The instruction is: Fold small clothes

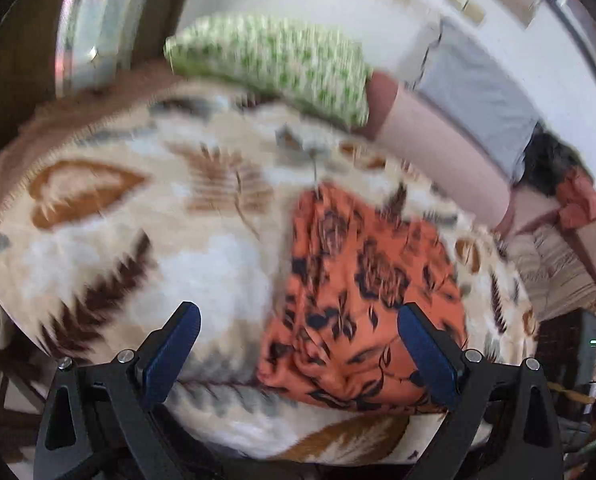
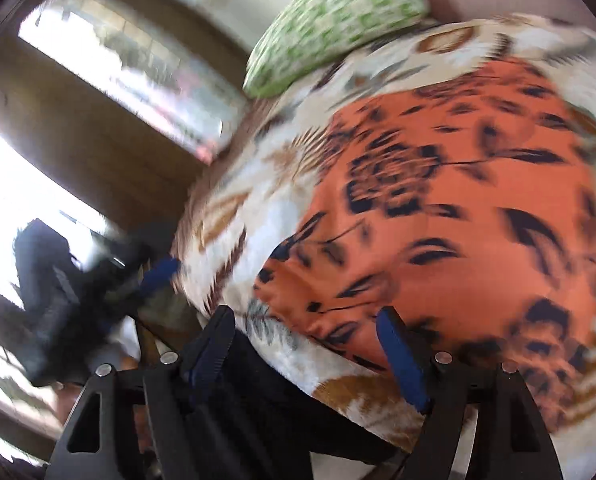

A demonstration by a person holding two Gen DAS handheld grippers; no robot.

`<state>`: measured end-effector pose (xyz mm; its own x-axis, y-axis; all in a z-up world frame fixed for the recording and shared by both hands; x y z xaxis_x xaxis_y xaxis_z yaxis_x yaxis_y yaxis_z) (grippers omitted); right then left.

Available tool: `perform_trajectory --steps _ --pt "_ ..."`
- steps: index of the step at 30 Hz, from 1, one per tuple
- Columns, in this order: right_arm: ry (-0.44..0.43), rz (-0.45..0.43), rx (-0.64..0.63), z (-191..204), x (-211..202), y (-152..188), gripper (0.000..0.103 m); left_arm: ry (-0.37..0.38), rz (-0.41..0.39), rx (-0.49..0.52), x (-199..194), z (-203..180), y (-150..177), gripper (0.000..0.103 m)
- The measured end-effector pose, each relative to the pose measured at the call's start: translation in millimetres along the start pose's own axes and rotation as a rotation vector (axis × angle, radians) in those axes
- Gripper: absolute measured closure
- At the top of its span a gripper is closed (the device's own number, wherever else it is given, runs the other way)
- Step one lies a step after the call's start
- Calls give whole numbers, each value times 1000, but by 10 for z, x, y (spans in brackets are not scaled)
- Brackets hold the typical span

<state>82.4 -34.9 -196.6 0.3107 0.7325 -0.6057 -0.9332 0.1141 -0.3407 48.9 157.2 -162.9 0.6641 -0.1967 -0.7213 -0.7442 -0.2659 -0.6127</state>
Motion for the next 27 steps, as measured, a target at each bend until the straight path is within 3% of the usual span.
perform_trajectory --steps 2,4,5,6,7,8,12,14,16,18,20,23,27 --pt "-8 -32 46 -151 -138 -15 26 42 45 -28 139 -76 57 10" --pt "-17 -54 75 -260 -265 -37 26 36 77 -26 238 -126 101 20" --pt "-31 -60 88 -304 -318 -40 26 37 92 -27 281 -138 121 38" --pt "-37 -63 97 -325 -314 -56 26 32 130 -31 356 -138 159 71" --pt "-42 -70 106 -363 -341 -60 26 30 169 -38 422 -133 200 87" --pt "-50 -73 113 -407 -348 -62 26 32 197 -55 482 -115 243 92" --pt "-79 -76 153 -534 -350 -72 26 58 186 -161 447 18 275 94" --pt "-92 -83 153 -556 -386 -101 26 25 130 -84 263 -71 222 93" --pt "-98 -93 150 -560 -394 -112 26 20 159 -88 300 -60 301 93" --pt "-111 -88 192 -640 -394 -140 26 6 241 -128 526 69 458 92" --pt "-131 -83 227 -685 -436 -170 26 8 237 -151 559 99 458 92" --pt "-137 -103 197 -655 -594 -303 25 -40 206 -58 401 -40 318 90" --pt "-116 -183 252 -865 -829 -595 16 -127 85 49 119 -188 -36 69"
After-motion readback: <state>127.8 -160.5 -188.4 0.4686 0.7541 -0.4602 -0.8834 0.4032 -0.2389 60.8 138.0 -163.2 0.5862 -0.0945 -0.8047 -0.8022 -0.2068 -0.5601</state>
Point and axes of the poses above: each gripper's, at about its wrist camera, not at the fingertips, and x roughly the way its jaws point, z to its left, y to its underside, the point moved 7 cm from there along x, roughly the way its jaws point, and after that the axes turned 9 degrees about x, right-handed, at the moved point
